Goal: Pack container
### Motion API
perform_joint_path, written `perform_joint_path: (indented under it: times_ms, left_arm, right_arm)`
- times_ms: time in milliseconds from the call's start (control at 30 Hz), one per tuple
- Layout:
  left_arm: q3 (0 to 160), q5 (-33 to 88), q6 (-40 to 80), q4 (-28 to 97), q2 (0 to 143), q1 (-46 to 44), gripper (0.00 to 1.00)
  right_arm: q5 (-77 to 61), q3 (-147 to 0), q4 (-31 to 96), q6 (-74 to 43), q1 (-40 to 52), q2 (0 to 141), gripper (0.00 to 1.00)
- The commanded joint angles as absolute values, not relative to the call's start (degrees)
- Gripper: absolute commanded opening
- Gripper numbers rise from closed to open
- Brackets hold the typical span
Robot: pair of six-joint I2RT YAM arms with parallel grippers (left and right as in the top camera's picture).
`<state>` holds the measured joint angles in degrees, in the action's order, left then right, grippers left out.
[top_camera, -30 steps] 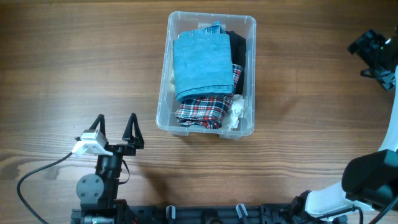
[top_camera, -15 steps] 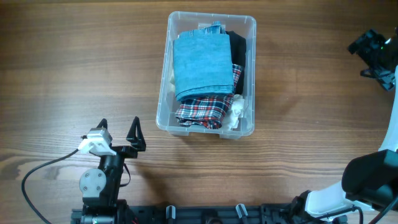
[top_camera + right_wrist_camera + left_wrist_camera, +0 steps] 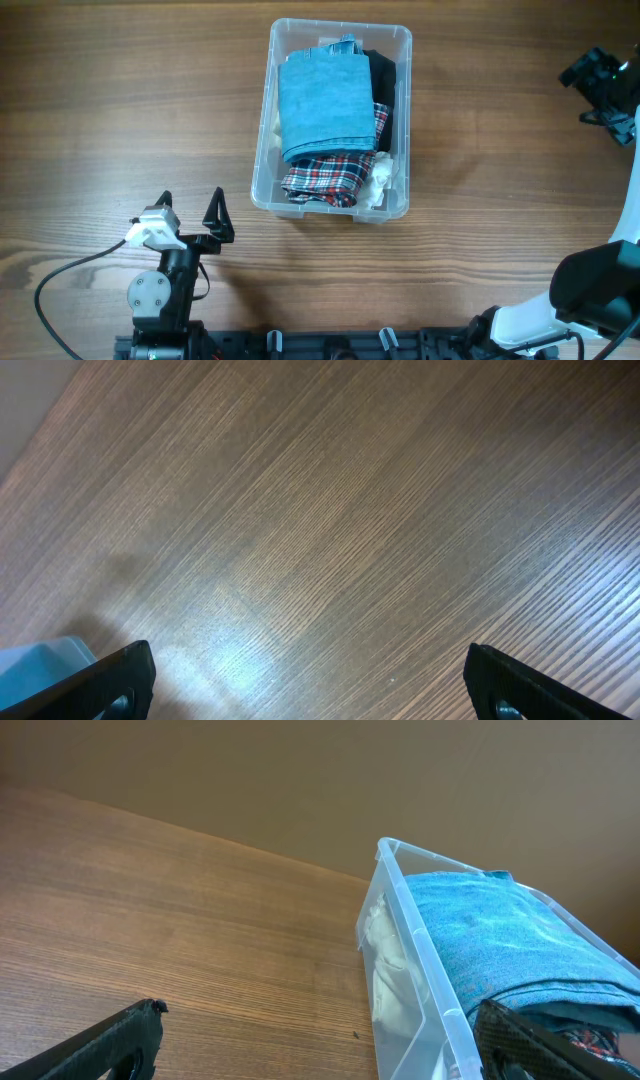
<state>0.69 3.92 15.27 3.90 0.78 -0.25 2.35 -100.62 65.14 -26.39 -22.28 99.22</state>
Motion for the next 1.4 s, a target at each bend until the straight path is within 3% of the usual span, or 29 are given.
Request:
perform_joint_path:
  times_ms: [0,833,1033,1367]
  left_arm:
    - [0.3,3.0,13.9,4.1,0.2,0.2,1.0]
    - [0.3,3.0,13.9,4.1,0.2,0.2,1.0]
    - [0.3,3.0,13.9,4.1,0.2,0.2,1.0]
    - [0.3,3.0,13.9,4.1,0.2,0.2,1.0]
  right_arm:
    - [1.8,-100.4,64.9,-27.2,-22.2,99.6,1.0]
    - [1.8,-100.4,64.9,-27.1,-21.9,99.0,1.0]
    - [1.8,-100.4,64.9,-27.1,-18.2,89.9,1.0]
    - [1.8,-100.4,65.0,-27.1,-3.6,68.1,1.0]
